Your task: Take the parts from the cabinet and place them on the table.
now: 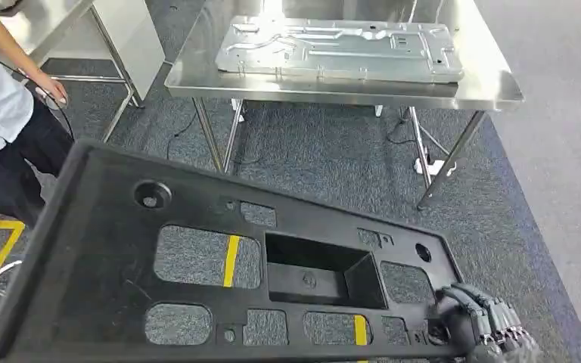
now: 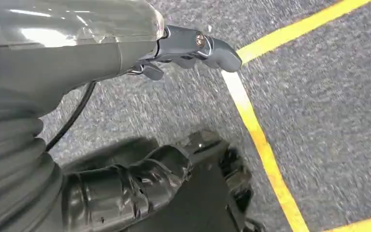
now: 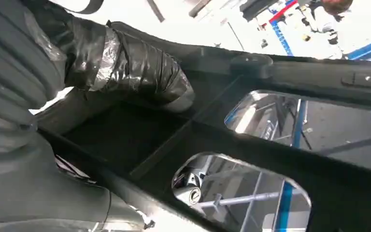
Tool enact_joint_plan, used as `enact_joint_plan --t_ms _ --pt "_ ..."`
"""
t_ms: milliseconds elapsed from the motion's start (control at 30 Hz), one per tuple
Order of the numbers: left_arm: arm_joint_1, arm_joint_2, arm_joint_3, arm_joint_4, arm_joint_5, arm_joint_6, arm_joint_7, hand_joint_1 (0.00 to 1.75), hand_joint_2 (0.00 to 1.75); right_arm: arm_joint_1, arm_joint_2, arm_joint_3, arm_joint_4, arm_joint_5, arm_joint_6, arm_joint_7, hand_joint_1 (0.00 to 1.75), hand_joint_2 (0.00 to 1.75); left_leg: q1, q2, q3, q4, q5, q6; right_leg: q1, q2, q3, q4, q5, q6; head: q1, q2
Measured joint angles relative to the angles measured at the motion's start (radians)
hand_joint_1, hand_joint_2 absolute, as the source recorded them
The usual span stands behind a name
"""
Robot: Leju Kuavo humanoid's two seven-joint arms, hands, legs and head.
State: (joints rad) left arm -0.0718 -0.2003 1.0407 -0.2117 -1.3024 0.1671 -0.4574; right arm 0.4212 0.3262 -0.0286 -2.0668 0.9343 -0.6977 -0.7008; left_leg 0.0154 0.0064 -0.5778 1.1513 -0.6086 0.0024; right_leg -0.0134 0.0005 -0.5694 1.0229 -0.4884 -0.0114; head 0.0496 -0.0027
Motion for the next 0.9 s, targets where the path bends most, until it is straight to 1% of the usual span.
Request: enact_joint_plan --t_ms 33,67,100,133,167,200,233,267,300,367,400,433,467,500,533,567,600,633,667,700,733,767,800,867,900 --pt "0.001 0.000 0.000 0.000 -0.001 -0.001 0.000 0.00 1.75 -0.002 -0.001 0.006 0.000 0.002 0.000 0.000 1.75 1.75 0.000 0.000 -0.047 0.085 -0.034 -0.001 0.004 0.000 0.003 0.000 -0.004 -0.006 -0.001 0.000" --pt "0.002 0.000 0.000 0.000 -0.002 -0.002 0.000 0.00 1.75 -0.004 -0.002 0.010 0.000 0.005 0.000 0.000 1.75 1.75 0.000 0.000 -0.089 0.156 -0.052 -0.002 0.008 0.000 0.006 0.000 -0.007 -0.010 0.000 0.000" --pt "0.003 0.000 0.000 0.000 -0.002 -0.004 0.000 0.00 1.75 -0.005 -0.003 0.013 0.000 0.009 0.000 0.000 1.75 1.75 0.000 0.000 -0.111 0.184 -0.045 -0.001 0.010 0.001 0.011 0.001 -0.011 -0.012 -0.001 0.000" --pt "0.005 0.000 0.000 0.000 -0.003 -0.006 0.000 0.00 1.75 -0.006 -0.004 0.016 0.000 0.012 0.000 0.000 1.75 1.75 0.000 0.000 -0.109 0.160 -0.009 0.001 0.013 0.003 0.018 0.001 -0.015 -0.012 0.000 0.000" --pt "0.005 0.000 0.000 0.000 -0.005 -0.007 0.000 0.00 1.75 -0.008 -0.005 0.020 0.000 0.013 0.000 0.000 1.75 1.75 0.000 0.000 -0.084 0.093 0.043 0.004 0.014 0.006 0.026 0.001 -0.021 -0.011 0.000 0.000" --pt "0.004 0.001 0.000 0.000 -0.006 -0.007 0.000 0.00 1.75 -0.010 -0.006 0.024 0.000 0.015 0.000 0.000 1.75 1.75 -0.001 0.000 -0.052 0.013 0.092 0.009 0.016 0.006 0.035 0.001 -0.026 -0.009 -0.001 0.000" --pt "0.004 0.002 0.000 0.000 -0.007 -0.008 0.000 0.00 1.75 -0.012 -0.007 0.029 0.000 0.016 0.000 0.000 1.75 1.75 -0.003 -0.001 -0.019 -0.067 0.136 0.017 0.017 0.006 0.043 0.002 -0.033 -0.007 0.000 0.000" --pt "0.004 0.003 0.000 0.000 -0.008 -0.010 0.000 0.00 1.75 -0.015 -0.008 0.032 0.000 0.018 0.000 0.000 1.75 1.75 -0.010 -0.001 -0.006 -0.092 0.119 0.020 0.024 0.006 0.040 0.005 -0.039 -0.001 0.001 0.000" --pt "0.001 0.003 0.000 0.000 -0.009 -0.010 -0.001 0.00 1.75 -0.018 -0.010 0.034 0.000 0.018 0.000 0.000 1.75 1.75 -0.010 -0.001 0.002 -0.106 0.116 0.022 0.021 0.008 0.039 0.007 -0.042 0.005 -0.001 0.000" --pt "0.002 0.003 -0.001 0.000 -0.010 -0.012 -0.002 0.00 1.75 -0.023 -0.012 0.037 0.000 0.019 0.000 0.000 1.75 1.75 -0.014 -0.003 0.001 -0.110 0.115 0.026 0.017 0.005 0.042 0.000 -0.042 0.012 0.000 0.000" --pt "0.002 0.004 -0.001 0.000 -0.011 -0.012 -0.002 0.00 1.75 -0.024 -0.013 0.039 0.000 0.019 0.000 0.000 1.75 1.75 -0.008 -0.004 0.006 -0.120 0.118 0.032 0.021 0.005 0.046 -0.002 -0.045 0.018 0.000 0.000" --pt "0.004 0.004 -0.001 0.000 -0.012 -0.012 -0.002 0.00 1.75 -0.025 -0.014 0.040 0.000 0.020 0.000 0.000 1.75 1.75 -0.002 -0.002 0.017 -0.131 0.121 0.037 0.016 0.004 0.047 0.006 -0.052 0.024 -0.001 0.000" --pt "0.003 0.004 -0.002 0.000 -0.013 -0.013 -0.002 0.00 1.75 -0.027 -0.015 0.042 0.000 0.021 0.000 0.000 1.75 1.75 -0.002 -0.003 0.023 -0.136 0.120 0.040 0.016 0.003 0.034 0.040 -0.067 0.031 0.002 0.000" --pt "0.001 0.004 -0.002 0.000 -0.015 -0.014 -0.002 0.00 1.75 -0.031 -0.018 0.043 0.000 0.021 0.000 0.000 1.75 1.75 -0.002 -0.001 0.027 -0.138 0.117 0.047 0.013 0.003 -0.007 0.113 -0.100 0.036 0.001 0.000" --pt "0.000 0.004 -0.003 0.000 -0.018 -0.014 -0.002 0.00 1.75 -0.032 -0.020 0.043 0.000 0.021 0.000 0.000 1.75 1.75 -0.002 0.000 0.029 -0.137 0.114 0.049 0.009 0.003 -0.056 0.197 -0.132 0.040 0.002 0.000" --pt "0.000 0.004 -0.003 0.000 -0.018 -0.014 -0.002 0.00 1.75 -0.032 -0.023 0.043 0.000 0.021 0.000 0.000 1.75 1.75 -0.002 0.000 0.033 -0.137 0.110 0.049 0.006 0.003 -0.103 0.270 -0.153 0.044 0.002 0.000" --pt "0.001 0.004 -0.003 0.000 -0.018 -0.014 -0.002 0.00 1.75 -0.032 -0.024 0.043 0.000 0.021 0.000 0.000 1.75 1.75 -0.002 -0.001 0.038 -0.137 0.105 0.049 0.002 0.003 -0.134 0.308 -0.150 0.047 0.002 0.000" --pt "0.002 0.004 -0.003 0.000 -0.018 -0.014 -0.002 0.00 1.75 -0.032 -0.026 0.043 0.000 0.021 0.000 0.000 1.75 1.75 -0.002 -0.001 0.045 -0.137 0.099 0.047 -0.003 0.003 -0.142 0.300 -0.122 0.049 0.002 0.000" --pt "0.002 0.004 -0.003 0.000 -0.018 -0.014 -0.002 0.00 1.75 -0.032 -0.027 0.043 0.000 0.022 0.000 0.000 1.75 1.75 -0.001 -0.003 0.056 -0.137 0.092 0.044 -0.007 0.002 -0.126 0.246 -0.072 0.051 0.002 0.000" --pt "0.002 0.003 -0.004 0.000 -0.018 -0.014 -0.002 0.00 1.75 -0.033 -0.028 0.044 0.000 0.022 0.000 0.000 1.75 1.75 0.001 -0.004 0.071 -0.137 0.083 0.039 -0.010 0.001 -0.087 0.149 -0.005 0.052 0.002 0.000" --pt "0.002 0.003 -0.004 0.000 -0.018 -0.014 -0.002 0.00 1.75 -0.033 -0.029 0.044 0.000 0.022 0.000 0.000 1.75 1.75 0.003 -0.005 0.081 -0.137 0.075 0.036 -0.011 0.000 -0.059 0.078 0.036 0.051 0.002 0.000" --pt "0.004 0.003 -0.005 0.000 -0.018 -0.014 -0.002 0.00 1.75 -0.035 -0.030 0.045 0.002 0.023 0.000 0.000 1.75 1.75 0.001 -0.005 0.082 -0.138 0.067 0.028 -0.008 -0.002 -0.039 0.047 0.027 0.050 0.003 0.000" --pt "-0.001 0.003 -0.005 0.000 -0.018 -0.014 -0.002 0.00 1.75 -0.037 -0.030 0.045 0.000 0.024 0.000 0.000 1.75 1.75 -0.002 -0.006 0.081 -0.133 0.061 0.019 0.000 0.001 -0.029 0.019 0.018 0.042 0.002 0.000" --pt "-0.002 0.003 -0.008 0.000 -0.018 -0.015 -0.002 0.00 1.75 -0.036 -0.032 0.047 0.001 0.026 0.000 0.000 1.75 1.75 -0.002 -0.004 0.084 -0.146 0.063 0.010 0.003 0.003 -0.033 0.025 0.015 0.031 0.000 0.000" --pt "-0.003 0.003 -0.009 0.000 -0.019 -0.015 -0.002 0.00 1.75 -0.037 -0.032 0.048 0.000 0.027 0.000 0.000 1.75 1.75 -0.001 -0.003 0.088 -0.149 0.062 0.004 0.002 0.004 -0.033 0.022 0.013 0.024 0.001 0.000"
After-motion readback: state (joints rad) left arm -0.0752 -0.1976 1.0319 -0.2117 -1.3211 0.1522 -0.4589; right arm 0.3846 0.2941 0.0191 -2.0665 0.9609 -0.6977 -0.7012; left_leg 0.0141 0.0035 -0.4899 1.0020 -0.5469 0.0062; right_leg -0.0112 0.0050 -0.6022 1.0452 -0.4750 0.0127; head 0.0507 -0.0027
